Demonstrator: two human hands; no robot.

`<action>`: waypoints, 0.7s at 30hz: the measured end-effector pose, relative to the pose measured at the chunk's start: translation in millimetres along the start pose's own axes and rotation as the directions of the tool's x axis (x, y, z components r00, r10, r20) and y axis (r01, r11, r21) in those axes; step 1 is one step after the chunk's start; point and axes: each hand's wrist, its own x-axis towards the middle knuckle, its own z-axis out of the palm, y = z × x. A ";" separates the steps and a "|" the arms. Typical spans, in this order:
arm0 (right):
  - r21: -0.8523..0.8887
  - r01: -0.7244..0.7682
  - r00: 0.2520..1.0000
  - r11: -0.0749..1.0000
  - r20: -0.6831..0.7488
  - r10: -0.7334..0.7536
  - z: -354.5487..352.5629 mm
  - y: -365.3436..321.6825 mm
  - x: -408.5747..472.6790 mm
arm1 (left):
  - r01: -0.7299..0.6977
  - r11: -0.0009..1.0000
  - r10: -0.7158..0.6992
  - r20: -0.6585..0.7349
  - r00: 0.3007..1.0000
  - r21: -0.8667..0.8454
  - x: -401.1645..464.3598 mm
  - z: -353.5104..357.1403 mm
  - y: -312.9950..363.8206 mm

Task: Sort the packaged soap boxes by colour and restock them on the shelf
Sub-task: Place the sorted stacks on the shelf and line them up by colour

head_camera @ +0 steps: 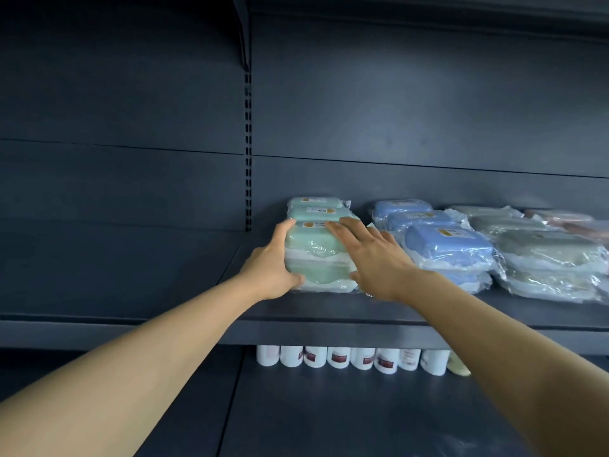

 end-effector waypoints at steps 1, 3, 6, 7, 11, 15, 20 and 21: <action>0.018 -0.019 1.000 1.000 0.005 0.019 -3.5 -1.7 -2.9 | -0.005 1.000 0.004 0.016 1.000 0.006 -0.2 -2.3 0.1; 0.062 -0.065 0.998 0.996 -0.006 0.066 -12.0 -3.0 -12.1 | -0.015 1.000 0.014 0.051 0.999 0.026 -2.6 -8.8 3.0; 0.104 -0.126 0.990 0.986 -0.043 0.131 -29.7 6.7 -32.9 | -0.095 0.989 0.094 0.013 0.995 0.116 -4.7 -17.4 13.0; 0.109 -0.140 0.987 0.984 -0.059 0.147 -36.3 13.1 -40.9 | -0.135 0.977 0.138 -0.007 0.990 0.167 -6.9 -19.1 20.0; 0.117 -0.212 0.972 0.970 -0.081 0.222 -57.2 51.4 -70.6 | -0.289 0.880 0.322 -0.026 0.946 0.378 -19.5 -13.0 63.0; 0.150 -0.292 0.953 0.945 -0.041 0.301 -61.1 103.3 -88.9 | -0.384 0.764 0.469 -0.037 0.883 0.518 -24.0 16.8 105.6; 0.171 -0.253 0.965 0.952 -0.033 0.262 -49.9 180.6 -87.9 | -0.397 0.647 0.519 0.005 0.854 0.651 -23.4 66.2 146.7; 0.166 -0.232 0.971 0.958 -0.025 0.240 -46.9 194.0 -83.6 | -0.376 0.635 0.515 -0.007 0.857 0.675 -22.2 76.0 152.0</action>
